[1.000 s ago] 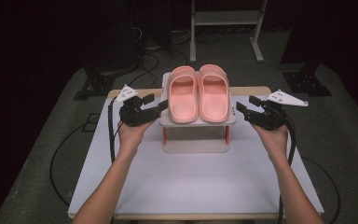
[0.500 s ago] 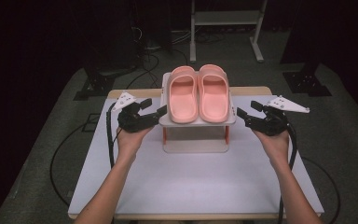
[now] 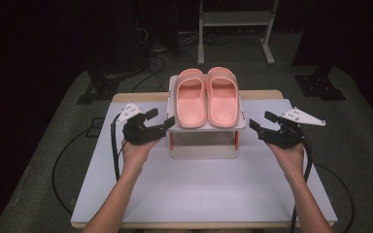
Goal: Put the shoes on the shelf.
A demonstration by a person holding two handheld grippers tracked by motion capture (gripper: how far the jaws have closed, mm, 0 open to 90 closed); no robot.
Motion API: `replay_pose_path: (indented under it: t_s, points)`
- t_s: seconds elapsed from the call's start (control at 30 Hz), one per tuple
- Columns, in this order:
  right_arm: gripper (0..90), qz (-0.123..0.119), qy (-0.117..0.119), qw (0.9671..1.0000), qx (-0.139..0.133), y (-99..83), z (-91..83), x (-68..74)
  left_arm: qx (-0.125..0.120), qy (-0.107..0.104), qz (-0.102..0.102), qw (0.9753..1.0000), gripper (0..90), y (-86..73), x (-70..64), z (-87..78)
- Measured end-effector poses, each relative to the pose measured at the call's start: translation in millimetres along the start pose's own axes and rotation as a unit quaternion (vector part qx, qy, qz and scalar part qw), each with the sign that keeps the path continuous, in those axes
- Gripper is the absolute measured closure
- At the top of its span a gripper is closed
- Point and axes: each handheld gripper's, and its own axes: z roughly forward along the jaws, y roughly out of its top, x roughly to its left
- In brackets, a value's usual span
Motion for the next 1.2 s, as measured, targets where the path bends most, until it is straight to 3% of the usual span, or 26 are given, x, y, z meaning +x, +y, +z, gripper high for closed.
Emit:
replay_pose_path:
  t_s: [0.5,0.7,1.2]
  points:
    - [24.9,0.011,-0.003,0.9999,-0.003,-20.9,-11.9,-4.7,0.002,0.003,0.006,1.0,17.3,-14.2,-0.2,-10.3]
    - [24.3,0.014,-0.001,0.9999,-0.003,-26.7,-15.4,-6.2,0.003,0.008,0.019,0.9998,15.4,-19.8,-2.6,-14.4]
    - [23.7,0.016,-0.003,0.9998,-0.006,-41.8,-23.9,-5.1,0.003,0.02,0.032,0.9993,12.0,-35.4,-1.7,-26.5]
